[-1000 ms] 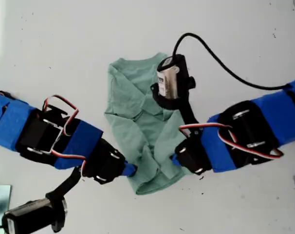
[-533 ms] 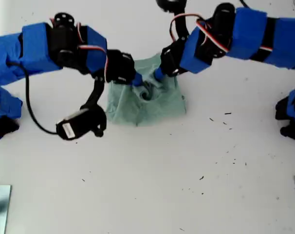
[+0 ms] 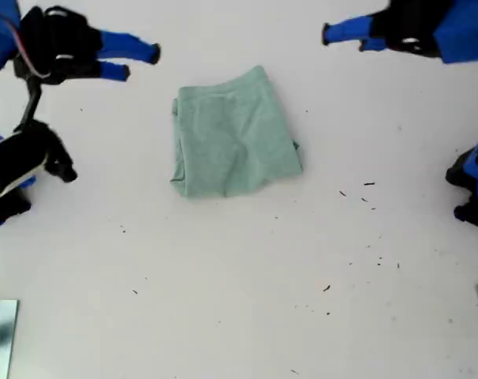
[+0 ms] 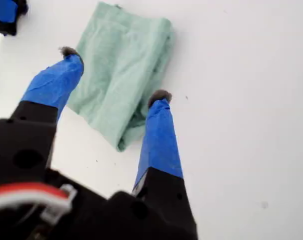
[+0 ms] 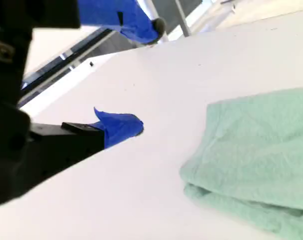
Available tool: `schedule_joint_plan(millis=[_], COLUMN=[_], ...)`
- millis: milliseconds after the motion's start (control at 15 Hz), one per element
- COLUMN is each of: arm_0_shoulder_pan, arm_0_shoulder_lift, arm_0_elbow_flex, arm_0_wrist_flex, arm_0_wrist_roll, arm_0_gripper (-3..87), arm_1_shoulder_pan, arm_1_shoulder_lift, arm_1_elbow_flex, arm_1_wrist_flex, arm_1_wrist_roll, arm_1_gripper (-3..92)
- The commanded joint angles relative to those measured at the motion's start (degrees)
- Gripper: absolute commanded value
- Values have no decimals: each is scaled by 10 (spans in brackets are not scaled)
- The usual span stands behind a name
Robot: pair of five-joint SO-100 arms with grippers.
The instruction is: Fold t shirt
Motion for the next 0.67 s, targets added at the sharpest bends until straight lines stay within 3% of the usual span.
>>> schedule_joint_plan(millis=[0,133,200,267,333,400,533,600], arm_0_shoulder_pan=[86,186,208,209,202,194,206,207], arm_0_shoulder_lift=[278,488,626,600,624,611,621,621], arm_0_elbow_flex=[270,493,588,608,655,661,659,659], arm_0_wrist_flex=[-58,-128,-101,-77,-73,-76,-76,-76], arm_0_wrist_roll=[-60,-144,-181,-202,-203,-162,-134,-134], arm_0_gripper=[200,159,127,119,128,145,147,147], arm_1_shoulder_pan=[-50,-120,-138,-137,-110,-77,2,30], arm_1_shoulder_lift=[285,490,502,502,502,475,497,497], arm_1_elbow_flex=[200,425,494,557,633,630,632,630], arm_1_wrist_flex=[18,15,38,42,13,53,50,54], arm_1_wrist_roll=[34,107,137,183,251,301,1,-88], arm_1_gripper=[268,241,237,225,218,216,204,195])
